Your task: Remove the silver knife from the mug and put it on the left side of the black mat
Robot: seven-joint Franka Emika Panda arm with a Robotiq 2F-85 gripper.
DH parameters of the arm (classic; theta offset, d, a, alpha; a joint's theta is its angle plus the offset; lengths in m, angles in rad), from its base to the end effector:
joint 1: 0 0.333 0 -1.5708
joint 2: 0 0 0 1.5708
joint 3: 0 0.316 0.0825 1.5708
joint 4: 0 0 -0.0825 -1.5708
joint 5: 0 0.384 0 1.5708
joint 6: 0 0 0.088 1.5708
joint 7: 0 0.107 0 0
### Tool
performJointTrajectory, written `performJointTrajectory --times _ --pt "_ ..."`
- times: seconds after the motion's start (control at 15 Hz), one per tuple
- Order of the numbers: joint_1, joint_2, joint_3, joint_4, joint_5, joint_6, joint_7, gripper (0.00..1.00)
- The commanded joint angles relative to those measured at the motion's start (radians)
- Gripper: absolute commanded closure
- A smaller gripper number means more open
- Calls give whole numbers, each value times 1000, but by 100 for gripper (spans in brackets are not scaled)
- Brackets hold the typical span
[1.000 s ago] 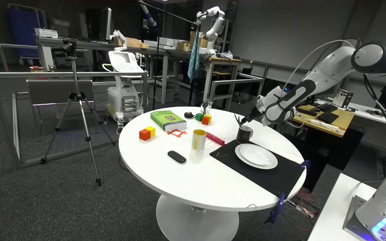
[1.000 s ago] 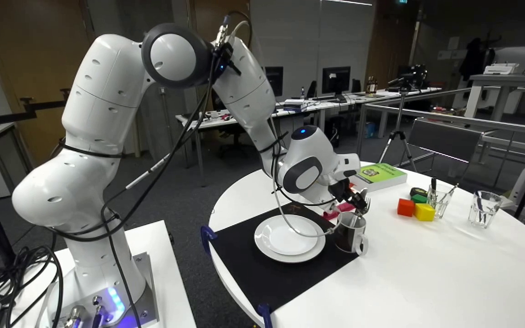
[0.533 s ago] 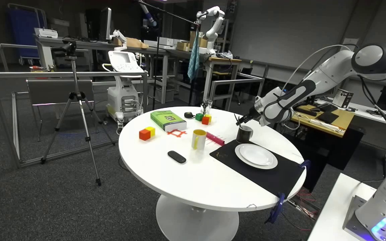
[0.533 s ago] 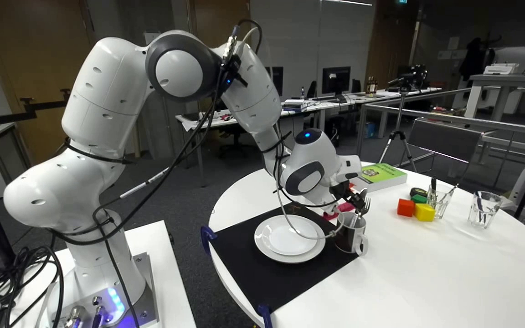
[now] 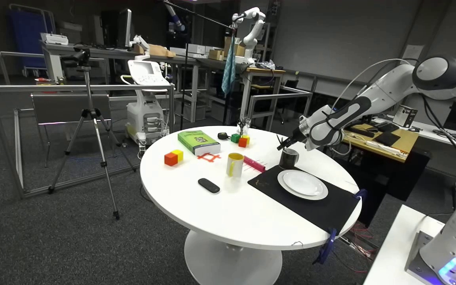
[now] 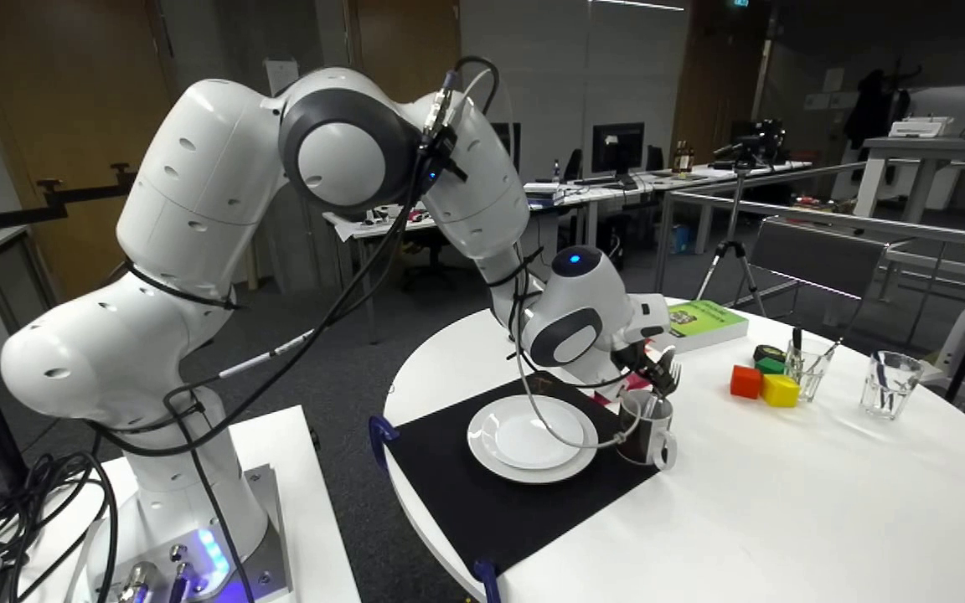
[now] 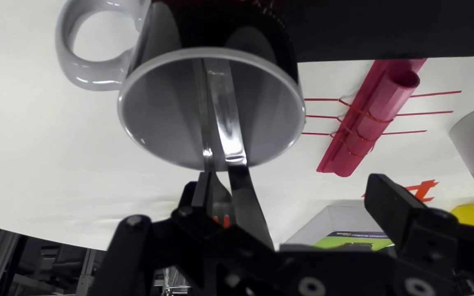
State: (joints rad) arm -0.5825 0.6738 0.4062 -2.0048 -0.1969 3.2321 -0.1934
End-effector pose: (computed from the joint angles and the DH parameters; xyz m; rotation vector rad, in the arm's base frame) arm 0.6339 -0.1150 0.2110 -2.9260 -0.0880 -0.9737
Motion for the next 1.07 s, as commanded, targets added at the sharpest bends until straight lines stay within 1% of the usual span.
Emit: performJointTrajectory --times 0.0,0.4,0.47,0.53,1.0 --pt "-37 29 43 46 -24 -44 -41 0" --pt "-36 56 58 87 -22 -77 -81 0" --pt "-26 56 54 91 3 -80 -104 0" --pt "-25 60 56 97 3 -83 -113 0" --pt "-40 97 90 136 2 -108 -168 0"
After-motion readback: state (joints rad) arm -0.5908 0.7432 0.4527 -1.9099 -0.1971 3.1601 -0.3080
